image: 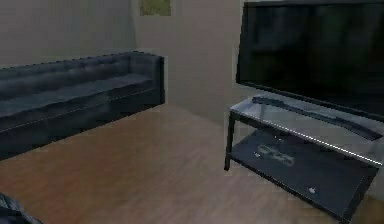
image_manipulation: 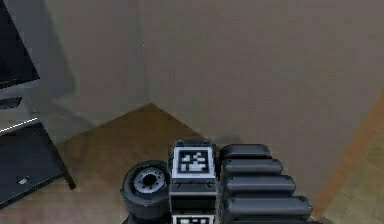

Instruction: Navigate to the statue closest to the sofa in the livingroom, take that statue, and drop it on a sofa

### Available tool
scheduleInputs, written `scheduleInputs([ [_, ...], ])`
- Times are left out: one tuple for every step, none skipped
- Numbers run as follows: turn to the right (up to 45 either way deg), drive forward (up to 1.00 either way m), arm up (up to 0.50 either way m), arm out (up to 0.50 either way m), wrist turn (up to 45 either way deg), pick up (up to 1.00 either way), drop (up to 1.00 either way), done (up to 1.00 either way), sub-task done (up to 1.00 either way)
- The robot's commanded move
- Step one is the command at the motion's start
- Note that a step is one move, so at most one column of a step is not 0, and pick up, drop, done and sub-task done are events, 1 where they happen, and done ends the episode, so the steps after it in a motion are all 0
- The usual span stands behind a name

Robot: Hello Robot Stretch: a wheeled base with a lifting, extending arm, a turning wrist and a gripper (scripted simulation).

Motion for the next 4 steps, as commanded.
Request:
scheduleInputs([
  [0.0,0.7,0.0,0.0,0.0,0.0,0.0,0.0,0.0],
  [-42.0,0.0,0.0,0.0,0.0,0.0,0.0,0.0,0.0],
  [0.0,1.0,0.0,0.0,0.0,0.0,0.0,0.0,0.0],
  [0.0,0.55,0.0,0.0,0.0,0.0,0.0,0.0,0.0],
])
